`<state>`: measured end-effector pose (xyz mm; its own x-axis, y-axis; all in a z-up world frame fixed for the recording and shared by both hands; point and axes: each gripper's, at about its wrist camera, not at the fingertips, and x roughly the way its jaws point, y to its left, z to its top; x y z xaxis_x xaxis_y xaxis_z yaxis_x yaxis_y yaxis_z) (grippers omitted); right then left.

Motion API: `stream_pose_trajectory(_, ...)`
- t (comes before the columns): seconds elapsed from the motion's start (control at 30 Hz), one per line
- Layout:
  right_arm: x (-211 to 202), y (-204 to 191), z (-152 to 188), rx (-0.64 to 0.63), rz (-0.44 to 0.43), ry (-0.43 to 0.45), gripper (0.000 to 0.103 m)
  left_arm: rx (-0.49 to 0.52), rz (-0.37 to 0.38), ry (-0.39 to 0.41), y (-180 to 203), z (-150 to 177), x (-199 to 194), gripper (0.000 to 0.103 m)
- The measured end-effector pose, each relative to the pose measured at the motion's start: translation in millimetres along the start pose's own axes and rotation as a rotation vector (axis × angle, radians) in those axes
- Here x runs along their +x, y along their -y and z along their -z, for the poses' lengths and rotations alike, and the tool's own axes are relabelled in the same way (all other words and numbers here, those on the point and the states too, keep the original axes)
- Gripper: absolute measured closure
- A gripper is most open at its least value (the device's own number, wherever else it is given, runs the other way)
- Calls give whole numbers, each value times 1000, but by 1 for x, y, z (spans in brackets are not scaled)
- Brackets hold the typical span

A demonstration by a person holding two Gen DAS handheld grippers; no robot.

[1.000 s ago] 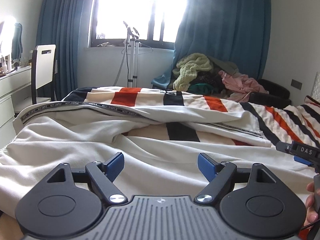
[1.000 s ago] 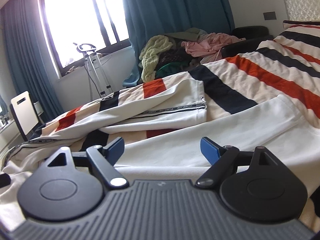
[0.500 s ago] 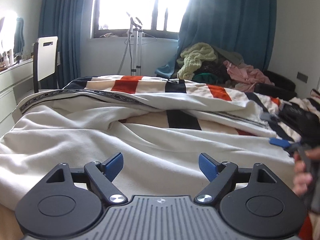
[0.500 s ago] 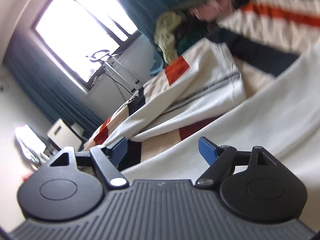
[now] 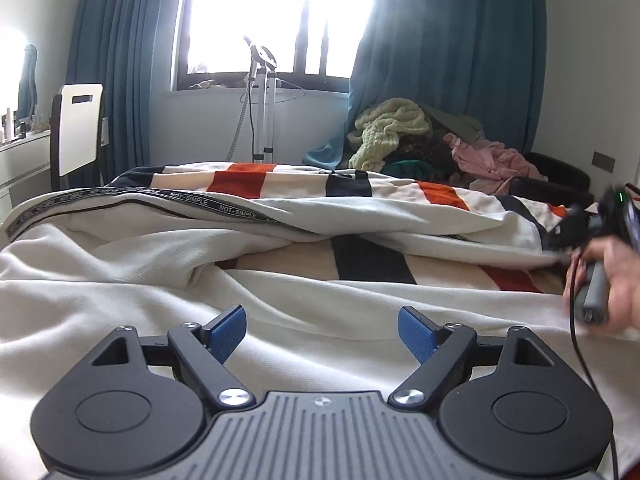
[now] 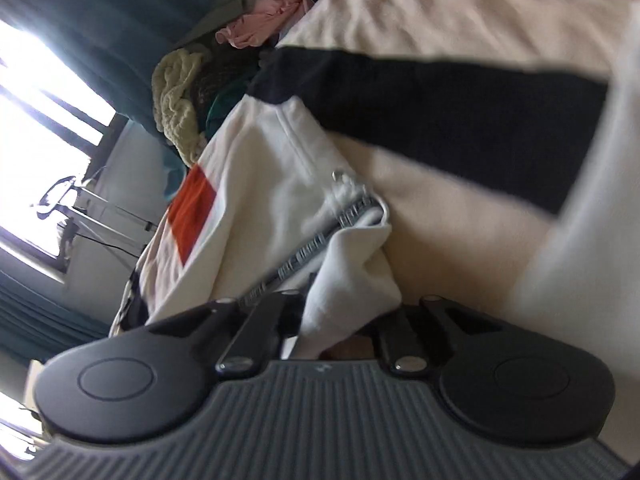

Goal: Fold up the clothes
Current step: 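Grasp the garment edge with the printed tape with the right gripper, then lift the held edge with the right gripper, fold it over, release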

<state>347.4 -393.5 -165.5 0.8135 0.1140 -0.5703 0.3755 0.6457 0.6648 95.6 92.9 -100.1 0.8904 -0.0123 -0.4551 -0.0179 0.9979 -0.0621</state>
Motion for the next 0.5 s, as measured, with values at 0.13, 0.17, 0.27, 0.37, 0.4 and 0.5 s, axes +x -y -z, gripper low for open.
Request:
stream_pose_trajectory(0.13, -41, -68, -53, -214, -123, 177, 97, -25, 15, 26, -7, -3, 3, 19)
stream_pose_trajectory(0.17, -60, -85, -65, -246, -165, 236, 97, -40, 18, 31, -10, -4, 3, 19)
stream_pose_trajectory(0.27, -122, -114, -95, -284, -275, 397, 98, -100, 24, 34, -19, -9, 0, 19)
stream_pose_trajectory(0.37, -166, -113, -109, -310, -289, 481, 98, -154, 29, 34, -28, -14, -6, 19)
stream_pose_trajectory(0.4, -170, -105, -108, -326, -254, 477, 98, -165, 29, 34, -30, -15, -9, 19)
stream_pose_trajectory(0.5, -162, -63, -98, -325, -126, 386, 97, -175, 21, 45, -32, -18, -19, 19)
